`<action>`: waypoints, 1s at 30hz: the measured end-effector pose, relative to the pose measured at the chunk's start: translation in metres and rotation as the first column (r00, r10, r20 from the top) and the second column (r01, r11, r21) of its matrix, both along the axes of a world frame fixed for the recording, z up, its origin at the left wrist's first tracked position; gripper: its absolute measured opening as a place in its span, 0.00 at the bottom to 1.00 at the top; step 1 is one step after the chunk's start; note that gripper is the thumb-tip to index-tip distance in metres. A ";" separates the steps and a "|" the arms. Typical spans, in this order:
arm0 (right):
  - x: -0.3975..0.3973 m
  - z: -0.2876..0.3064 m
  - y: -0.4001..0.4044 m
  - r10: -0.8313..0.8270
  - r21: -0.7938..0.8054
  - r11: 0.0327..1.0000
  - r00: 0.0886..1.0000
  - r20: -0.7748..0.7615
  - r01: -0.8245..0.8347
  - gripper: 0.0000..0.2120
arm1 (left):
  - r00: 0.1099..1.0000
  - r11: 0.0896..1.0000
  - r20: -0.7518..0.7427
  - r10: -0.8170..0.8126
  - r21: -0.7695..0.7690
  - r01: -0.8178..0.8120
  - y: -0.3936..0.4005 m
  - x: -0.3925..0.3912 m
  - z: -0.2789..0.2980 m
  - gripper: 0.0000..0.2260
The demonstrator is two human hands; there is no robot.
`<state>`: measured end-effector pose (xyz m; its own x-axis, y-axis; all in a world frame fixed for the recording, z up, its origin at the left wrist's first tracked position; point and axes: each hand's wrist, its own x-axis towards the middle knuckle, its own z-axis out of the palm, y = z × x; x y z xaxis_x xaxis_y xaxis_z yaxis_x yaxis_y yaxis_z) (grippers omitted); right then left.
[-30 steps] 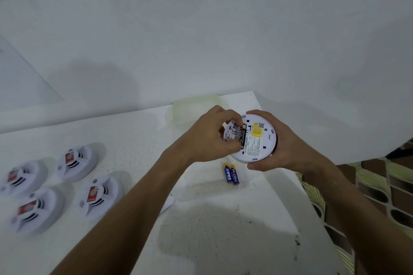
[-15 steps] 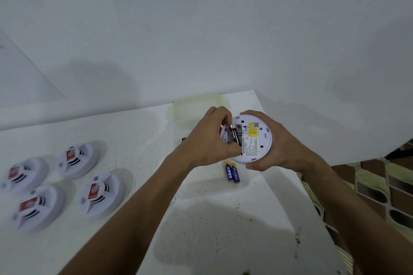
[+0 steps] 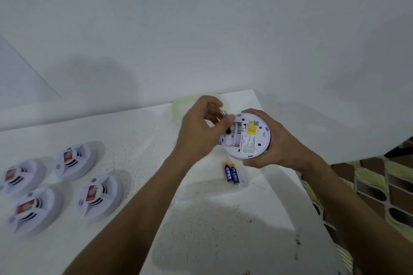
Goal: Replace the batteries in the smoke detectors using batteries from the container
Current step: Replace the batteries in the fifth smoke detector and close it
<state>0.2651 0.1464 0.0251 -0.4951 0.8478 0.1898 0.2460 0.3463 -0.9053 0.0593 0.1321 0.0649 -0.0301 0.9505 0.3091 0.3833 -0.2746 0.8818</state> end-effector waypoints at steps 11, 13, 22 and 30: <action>0.026 -0.015 -0.005 -0.094 -0.062 0.994 0.996 -0.009 0.093 0.44 | 0.948 0.901 -0.300 0.102 -0.375 -0.216 0.049 -0.011 -0.050 0.10; 0.026 -0.015 -0.007 -0.086 -0.063 0.994 0.996 -0.007 0.085 0.44 | 0.940 0.894 -0.328 0.094 -0.387 -0.224 0.051 -0.008 -0.055 0.11; 0.027 -0.016 -0.017 -0.083 -0.062 0.995 0.997 -0.012 0.082 0.44 | 0.903 0.912 -0.419 0.094 -0.327 -0.246 0.039 -0.013 -0.050 0.19; 0.035 -0.015 -0.046 -0.120 -0.092 0.989 0.992 -0.038 0.116 0.45 | 0.899 0.966 -0.433 0.069 -0.196 -0.169 -0.036 -0.003 -0.038 0.08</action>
<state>0.3006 0.0999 0.0098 -0.3839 0.9143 0.1292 0.2405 0.2341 -0.9420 0.0566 0.0963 0.0264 -0.0621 0.9932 0.0989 0.7481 -0.0193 0.6633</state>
